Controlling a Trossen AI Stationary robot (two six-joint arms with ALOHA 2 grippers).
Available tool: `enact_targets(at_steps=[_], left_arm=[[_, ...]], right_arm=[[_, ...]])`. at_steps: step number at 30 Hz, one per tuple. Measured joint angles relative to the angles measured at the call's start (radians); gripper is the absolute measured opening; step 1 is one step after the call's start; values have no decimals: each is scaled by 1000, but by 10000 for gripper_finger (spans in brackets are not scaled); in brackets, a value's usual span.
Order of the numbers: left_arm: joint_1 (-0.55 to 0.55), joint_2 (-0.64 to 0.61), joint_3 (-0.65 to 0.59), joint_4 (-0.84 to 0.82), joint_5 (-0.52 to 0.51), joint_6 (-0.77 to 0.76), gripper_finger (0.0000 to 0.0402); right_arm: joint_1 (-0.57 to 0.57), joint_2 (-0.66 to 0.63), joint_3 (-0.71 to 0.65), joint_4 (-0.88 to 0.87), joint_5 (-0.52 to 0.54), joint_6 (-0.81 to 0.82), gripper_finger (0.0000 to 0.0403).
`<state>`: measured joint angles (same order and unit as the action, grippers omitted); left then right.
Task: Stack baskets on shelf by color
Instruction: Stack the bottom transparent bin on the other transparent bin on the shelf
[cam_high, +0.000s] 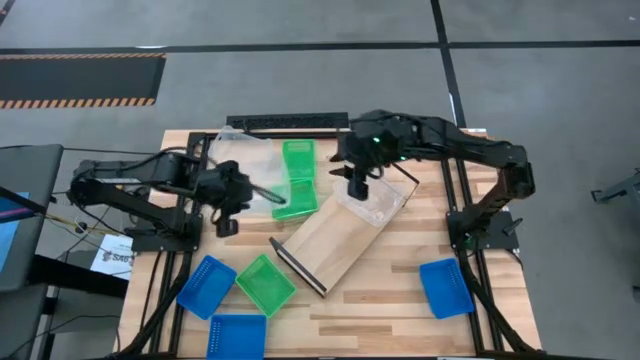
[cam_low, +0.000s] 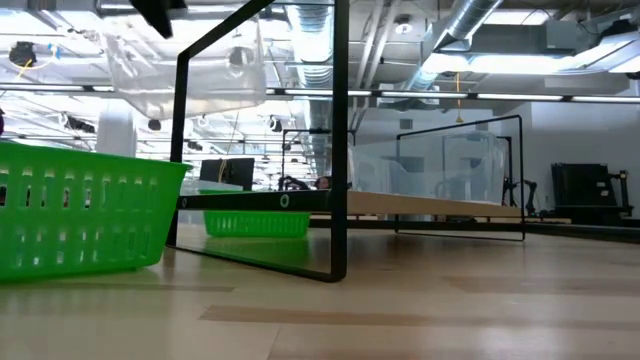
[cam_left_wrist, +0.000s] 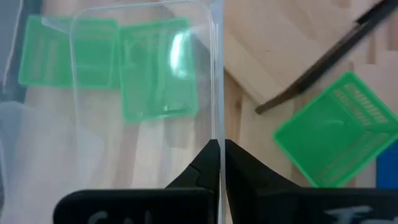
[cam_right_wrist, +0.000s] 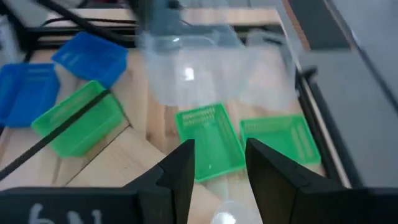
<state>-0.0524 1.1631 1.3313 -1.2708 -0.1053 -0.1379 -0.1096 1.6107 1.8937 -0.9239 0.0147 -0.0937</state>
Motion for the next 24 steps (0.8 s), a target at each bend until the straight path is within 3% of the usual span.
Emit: enact_targets(at_steps=[5, 13, 19, 24], left_arm=[[45, 124, 62, -1, 34, 27, 0], [127, 280, 284, -2, 65, 72, 0], [199, 367, 424, -13, 221, 28, 0], [219, 440, 501, -48, 283, 30, 0]], right_arm=[[72, -2, 0, 16, 7, -157, 182], [140, 31, -2, -30, 8, -264, 252], [176, 31, -1, -40, 26, -307, 259], [201, 31, -1, -34, 127, -372, 256]])
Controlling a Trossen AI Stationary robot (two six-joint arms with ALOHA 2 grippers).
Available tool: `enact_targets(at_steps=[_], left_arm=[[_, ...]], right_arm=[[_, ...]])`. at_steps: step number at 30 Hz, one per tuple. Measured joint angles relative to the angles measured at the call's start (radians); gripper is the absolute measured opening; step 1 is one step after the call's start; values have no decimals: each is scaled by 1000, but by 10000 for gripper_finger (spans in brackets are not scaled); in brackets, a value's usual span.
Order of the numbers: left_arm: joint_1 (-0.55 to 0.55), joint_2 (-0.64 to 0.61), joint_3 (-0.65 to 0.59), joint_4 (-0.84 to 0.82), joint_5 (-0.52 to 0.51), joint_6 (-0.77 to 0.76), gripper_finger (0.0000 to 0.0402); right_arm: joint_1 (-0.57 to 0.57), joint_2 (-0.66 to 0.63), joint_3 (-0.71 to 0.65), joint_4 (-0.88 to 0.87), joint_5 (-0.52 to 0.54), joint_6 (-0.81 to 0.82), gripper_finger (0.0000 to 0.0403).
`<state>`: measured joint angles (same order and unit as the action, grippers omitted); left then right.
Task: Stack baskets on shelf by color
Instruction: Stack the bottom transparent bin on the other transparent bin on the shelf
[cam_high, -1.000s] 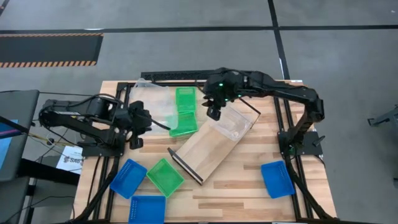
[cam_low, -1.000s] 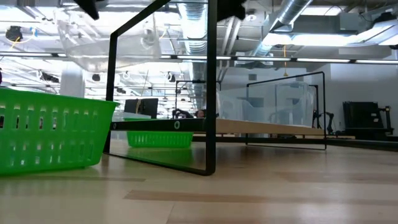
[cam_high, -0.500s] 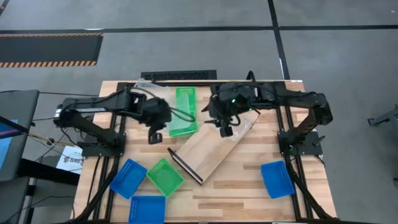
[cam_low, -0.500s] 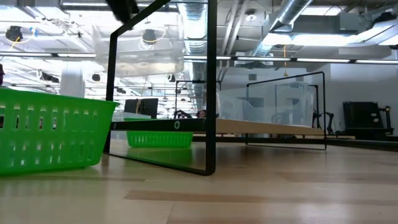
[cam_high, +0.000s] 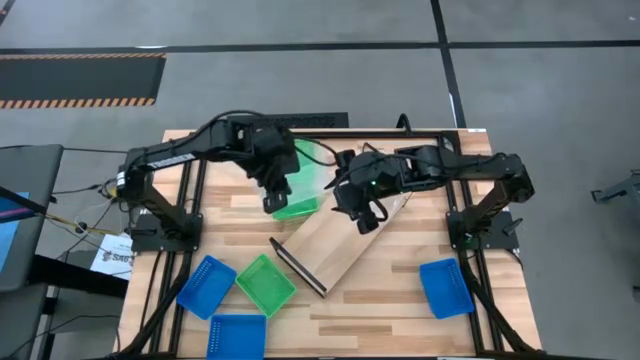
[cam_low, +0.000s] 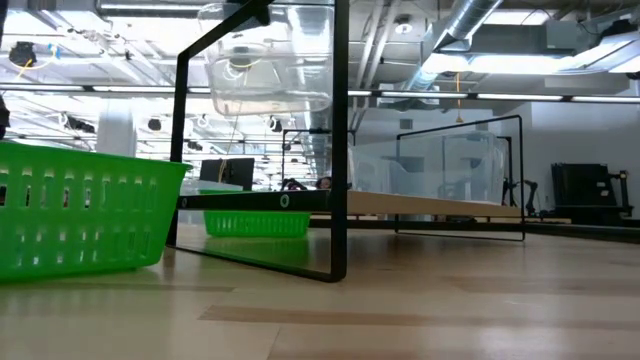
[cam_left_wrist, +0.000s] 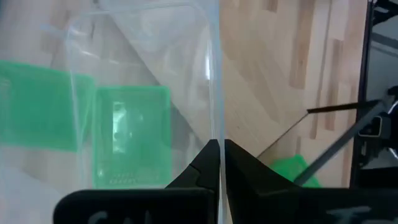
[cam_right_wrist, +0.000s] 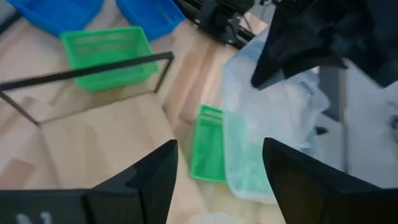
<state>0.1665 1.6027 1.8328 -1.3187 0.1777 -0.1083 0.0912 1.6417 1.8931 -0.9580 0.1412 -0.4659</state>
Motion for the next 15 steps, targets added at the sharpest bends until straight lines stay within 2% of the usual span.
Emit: enact_targets(at_steps=[8, 15], left_arm=[[-27, 81, 75, -10, -28, 53, 0], [-51, 87, 92, 23, -60, 70, 0]], right_arm=[[-28, 0, 0, -5, 44, 21, 255], [-49, 0, 0, -53, 43, 29, 255]])
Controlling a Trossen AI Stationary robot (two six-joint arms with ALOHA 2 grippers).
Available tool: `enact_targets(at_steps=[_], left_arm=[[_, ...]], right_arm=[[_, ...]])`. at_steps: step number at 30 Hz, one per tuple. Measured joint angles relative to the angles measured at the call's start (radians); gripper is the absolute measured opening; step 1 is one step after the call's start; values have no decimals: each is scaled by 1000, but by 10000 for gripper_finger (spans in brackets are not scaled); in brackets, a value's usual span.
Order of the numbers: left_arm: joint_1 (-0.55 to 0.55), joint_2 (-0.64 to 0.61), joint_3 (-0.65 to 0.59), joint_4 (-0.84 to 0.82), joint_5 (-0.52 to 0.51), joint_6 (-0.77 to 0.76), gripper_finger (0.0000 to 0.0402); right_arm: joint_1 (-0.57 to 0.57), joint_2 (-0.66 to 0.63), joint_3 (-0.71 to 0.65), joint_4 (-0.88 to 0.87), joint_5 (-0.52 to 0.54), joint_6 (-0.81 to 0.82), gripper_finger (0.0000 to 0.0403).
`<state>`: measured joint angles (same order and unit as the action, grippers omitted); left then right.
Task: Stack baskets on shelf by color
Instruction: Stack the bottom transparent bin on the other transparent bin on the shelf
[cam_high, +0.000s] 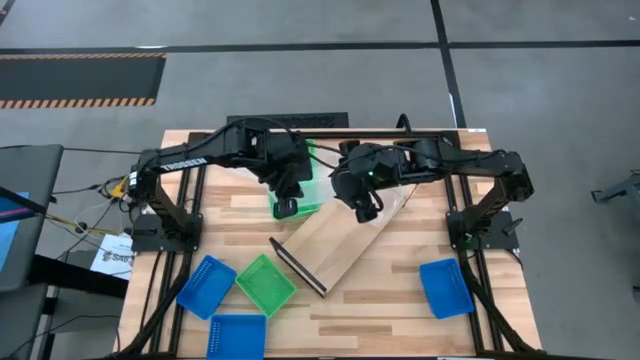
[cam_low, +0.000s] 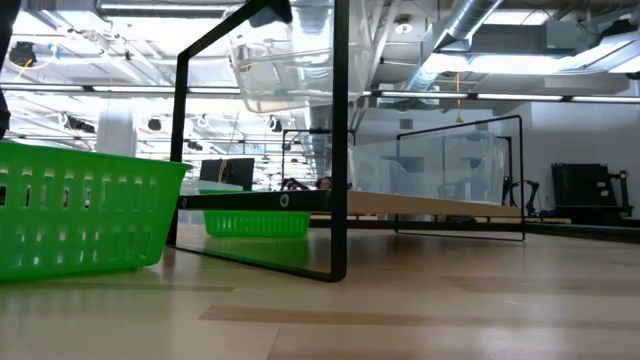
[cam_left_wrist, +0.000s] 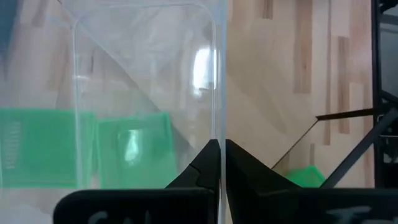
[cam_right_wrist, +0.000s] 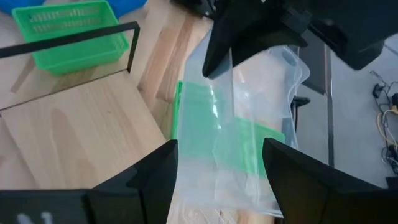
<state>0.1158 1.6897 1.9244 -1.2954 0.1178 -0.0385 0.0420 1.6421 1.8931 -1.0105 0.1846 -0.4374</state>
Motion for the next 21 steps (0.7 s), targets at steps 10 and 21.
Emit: enact_targets(at_steps=[10, 21], left_arm=[[-36, -1, 0, 87, 0, -9, 0], [-50, -2, 11, 90, -52, -3, 0]], right_arm=[[-12, 18, 2, -7, -2, 3, 255], [11, 98, 0, -96, -1, -17, 234]])
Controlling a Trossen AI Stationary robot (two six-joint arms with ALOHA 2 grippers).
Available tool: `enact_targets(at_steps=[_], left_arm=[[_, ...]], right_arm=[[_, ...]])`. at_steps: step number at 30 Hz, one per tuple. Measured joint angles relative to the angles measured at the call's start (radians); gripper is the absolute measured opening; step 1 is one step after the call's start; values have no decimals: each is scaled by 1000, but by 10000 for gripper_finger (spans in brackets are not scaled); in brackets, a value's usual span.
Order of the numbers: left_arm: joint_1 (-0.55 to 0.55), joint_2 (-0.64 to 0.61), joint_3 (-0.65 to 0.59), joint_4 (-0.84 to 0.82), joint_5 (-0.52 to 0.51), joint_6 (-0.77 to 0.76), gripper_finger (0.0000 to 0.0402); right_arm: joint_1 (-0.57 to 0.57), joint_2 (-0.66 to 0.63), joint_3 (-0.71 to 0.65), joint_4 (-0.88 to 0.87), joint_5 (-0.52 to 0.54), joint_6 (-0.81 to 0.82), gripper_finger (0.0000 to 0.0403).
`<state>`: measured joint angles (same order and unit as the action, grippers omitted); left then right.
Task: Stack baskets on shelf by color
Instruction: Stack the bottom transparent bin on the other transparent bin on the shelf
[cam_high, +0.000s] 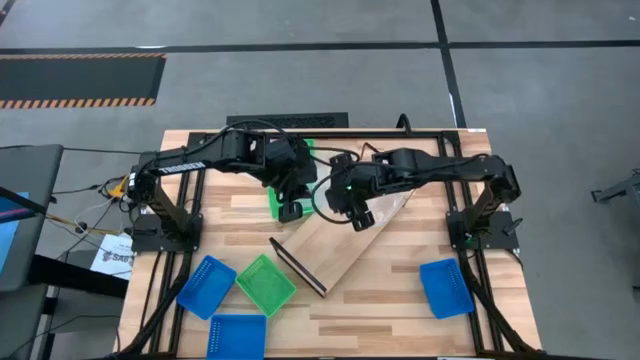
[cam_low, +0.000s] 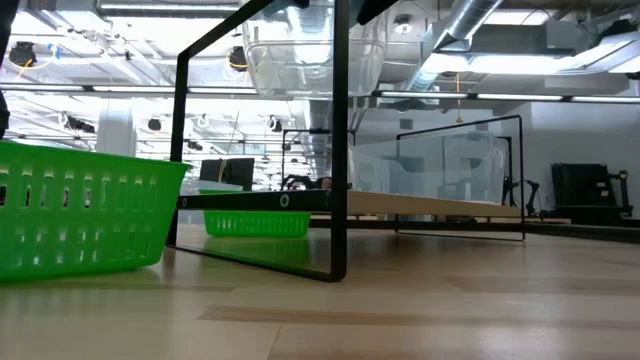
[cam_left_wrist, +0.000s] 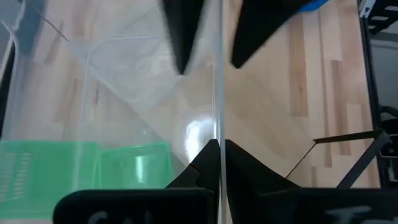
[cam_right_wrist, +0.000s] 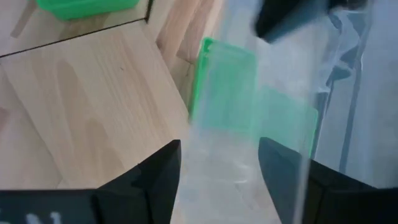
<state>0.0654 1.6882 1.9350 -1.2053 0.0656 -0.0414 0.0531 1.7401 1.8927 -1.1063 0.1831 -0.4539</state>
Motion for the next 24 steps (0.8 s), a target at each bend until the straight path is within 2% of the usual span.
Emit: enact_targets(at_steps=[3, 6, 13, 19, 24], left_arm=[[0, 0, 0, 2, -3, 19, 0], [-1, 0, 0, -4, -48, 29, 0], [-6, 36, 2, -28, -78, 39, 0], [-14, 42, 3, 22, -128, 45, 0], [-17, 46, 2, 17, -112, 52, 0]], right_arm=[[8, 0, 0, 3, 0, 2, 219], [12, 0, 0, 3, 2, 1, 210], [-3, -10, 0, 18, 14, 9, 203], [-9, -10, 1, -24, 46, 46, 196], [-10, -10, 1, -44, 53, 68, 158]])
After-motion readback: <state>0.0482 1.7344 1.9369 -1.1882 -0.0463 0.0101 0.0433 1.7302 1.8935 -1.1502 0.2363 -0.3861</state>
